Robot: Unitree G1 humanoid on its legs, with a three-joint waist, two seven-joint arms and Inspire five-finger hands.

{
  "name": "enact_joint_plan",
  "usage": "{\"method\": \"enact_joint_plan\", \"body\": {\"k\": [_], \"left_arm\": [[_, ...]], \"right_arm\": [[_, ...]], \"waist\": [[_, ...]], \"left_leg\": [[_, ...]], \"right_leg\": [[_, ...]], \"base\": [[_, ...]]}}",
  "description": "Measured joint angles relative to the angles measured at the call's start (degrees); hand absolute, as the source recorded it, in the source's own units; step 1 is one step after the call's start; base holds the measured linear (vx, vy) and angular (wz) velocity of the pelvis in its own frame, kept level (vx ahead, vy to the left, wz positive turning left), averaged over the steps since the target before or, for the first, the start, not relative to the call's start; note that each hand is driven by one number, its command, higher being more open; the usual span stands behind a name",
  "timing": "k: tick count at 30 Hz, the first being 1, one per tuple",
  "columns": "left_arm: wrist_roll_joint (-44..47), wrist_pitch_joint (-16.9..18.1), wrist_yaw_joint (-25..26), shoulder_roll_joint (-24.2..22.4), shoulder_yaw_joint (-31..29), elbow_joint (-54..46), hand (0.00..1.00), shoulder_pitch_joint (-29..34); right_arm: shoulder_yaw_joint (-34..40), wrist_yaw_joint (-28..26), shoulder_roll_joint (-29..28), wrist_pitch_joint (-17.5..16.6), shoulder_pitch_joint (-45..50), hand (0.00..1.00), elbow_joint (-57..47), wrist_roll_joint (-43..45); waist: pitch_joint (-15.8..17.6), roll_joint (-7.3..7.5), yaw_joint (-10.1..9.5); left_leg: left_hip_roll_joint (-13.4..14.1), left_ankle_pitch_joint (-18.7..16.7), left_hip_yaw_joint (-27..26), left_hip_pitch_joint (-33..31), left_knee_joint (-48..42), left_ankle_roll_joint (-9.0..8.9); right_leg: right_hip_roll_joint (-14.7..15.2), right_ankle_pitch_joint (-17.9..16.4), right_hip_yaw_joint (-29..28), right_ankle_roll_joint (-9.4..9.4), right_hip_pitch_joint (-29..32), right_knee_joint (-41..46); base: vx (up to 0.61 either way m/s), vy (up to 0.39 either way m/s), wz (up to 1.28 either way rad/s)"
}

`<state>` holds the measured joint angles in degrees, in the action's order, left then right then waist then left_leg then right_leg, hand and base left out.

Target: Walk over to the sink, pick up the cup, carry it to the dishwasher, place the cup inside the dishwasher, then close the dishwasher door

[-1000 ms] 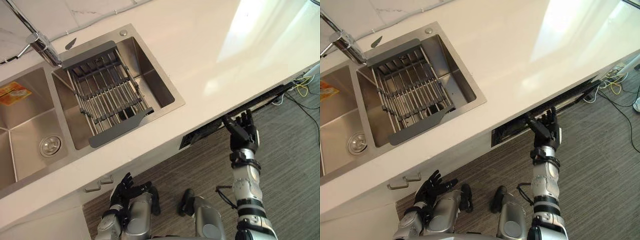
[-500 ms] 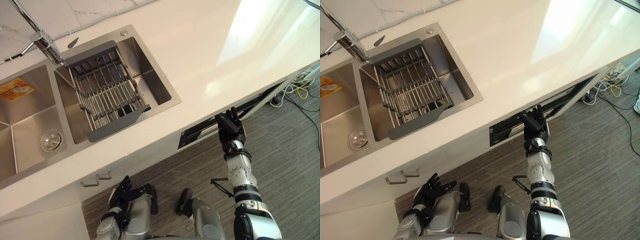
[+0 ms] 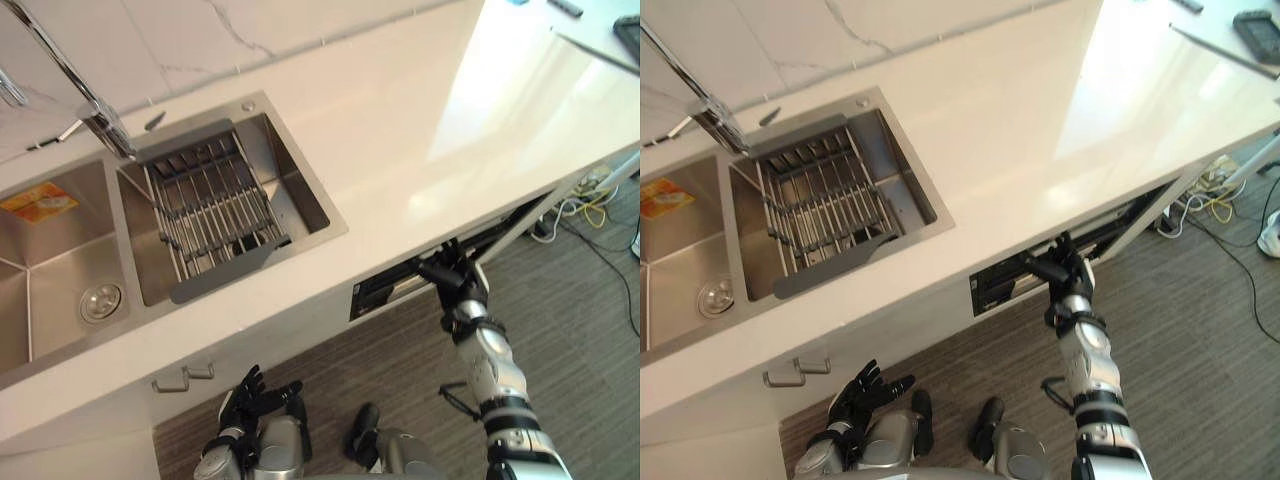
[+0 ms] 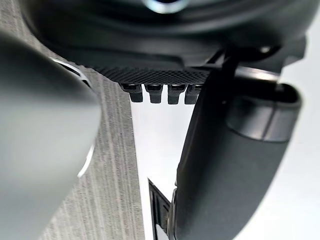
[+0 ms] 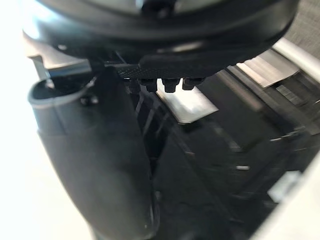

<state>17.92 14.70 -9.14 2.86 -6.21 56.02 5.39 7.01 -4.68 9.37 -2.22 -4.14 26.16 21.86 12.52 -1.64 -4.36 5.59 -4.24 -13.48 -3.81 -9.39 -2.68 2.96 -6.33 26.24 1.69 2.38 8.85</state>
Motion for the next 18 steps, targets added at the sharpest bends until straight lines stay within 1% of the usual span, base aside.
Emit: {"method": "enact_joint_plan", "body": {"k": [2, 5, 7, 8, 9, 11, 14, 16, 18], "left_arm": [[-0.2, -0.1, 0.1, 0.4, 0.0, 0.0, 1.00, 0.4], [-1.7, -0.2, 0.4, 1.0, -0.1, 0.0, 1.00, 0.7], [-2.2, -0.2, 0.6, 1.5, -0.2, 0.0, 1.00, 1.1], [-2.2, -0.2, 0.7, 1.7, -0.2, 0.0, 1.00, 1.2], [-2.1, -1.1, 0.8, 1.8, -0.3, 0.1, 1.00, 1.7], [-2.1, -1.7, 1.3, 1.7, -1.3, 0.3, 1.00, 1.7], [-2.2, -2.1, 1.6, 1.6, -2.5, 1.0, 1.00, 1.8], [-2.3, -2.1, 1.6, 1.4, -2.9, 0.9, 1.00, 2.0], [-2.5, -2.1, 1.7, 0.6, -4.5, 0.9, 1.00, 2.6]], "right_arm": [[-1.1, -0.7, -0.7, -0.4, 3.6, 1.00, 0.1, -2.4], [-1.5, -1.2, -1.8, -0.6, 7.9, 1.00, 0.8, -6.6], [-1.8, -1.2, -3.1, -1.7, 10.6, 1.00, 3.5, -10.6], [-1.8, -1.2, -3.4, -2.0, 11.2, 1.00, 4.5, -10.9], [-1.8, -0.8, -4.1, -2.6, 12.6, 1.00, 7.0, -11.5], [-1.8, -0.3, -4.8, -3.2, 13.5, 1.00, 9.8, -12.3], [-0.8, 0.4, -6.1, -4.8, 14.0, 1.00, 16.8, -13.1], [2.1, 0.6, -7.0, -6.3, 14.6, 1.00, 21.2, -13.1], [4.2, 0.6, -7.3, -7.4, 16.0, 1.00, 22.9, -13.1]], "waist": [[-0.3, 0.45, 0.61], [-0.9, 1.23, 0.85], [-1.7, 2.22, 1.29], [-2.0, 2.48, 1.32], [-3.1, 2.87, 1.49], [-3.4, 3.05, 1.64], [-3.8, 3.25, 2.30], [-4.0, 3.28, 2.30], [-5.0, 3.18, 2.30]], "left_leg": [[-0.5, 0.1, -0.2, 1.2, 1.0, 0.14], [-1.4, 0.0, -0.7, 2.9, 2.1, 0.51], [-2.1, 0.1, -1.0, 4.4, 3.3, 1.00], [-2.3, 0.0, -1.1, 4.6, 3.4, 1.07], [-2.6, 0.1, -1.1, 4.9, 3.9, 1.24], [-3.0, 0.2, -1.1, 5.6, 4.4, 1.48], [-3.5, 0.5, -1.2, 6.9, 5.5, 2.05], [-3.8, 1.0, -1.2, 7.7, 6.5, 2.56], [-4.1, 1.6, -1.2, 8.3, 7.7, 2.77]], "right_leg": [[0.3, 0.4, -0.4, -0.72, -1.1, -1.0], [0.8, 1.1, -1.0, -1.77, -2.7, -2.5], [1.2, 1.7, -1.2, -2.54, -4.0, -3.8], [1.2, 1.9, -1.2, -2.70, -4.4, -4.2], [1.4, 2.3, -1.2, -3.08, -4.7, -4.8], [1.5, 2.6, -1.2, -3.24, -5.4, -5.4], [1.8, 3.1, -1.2, -3.38, -6.5, -5.9], [2.0, 3.3, -1.2, -3.48, -6.8, -5.9], [2.2, 3.4, -1.2, -3.59, -6.9, -5.9]], "base": [[0.07, 0.086, -0.02], [0.06, 0.121, -0.07], [0.05, 0.114, -0.03], [0.04, 0.094, -0.02], [0.03, 0.064, 0.01], [0.01, 0.058, 0.02], [-0.03, 0.045, -0.01], [-0.05, 0.032, 0.00], [-0.02, 0.016, 0.00]]}}
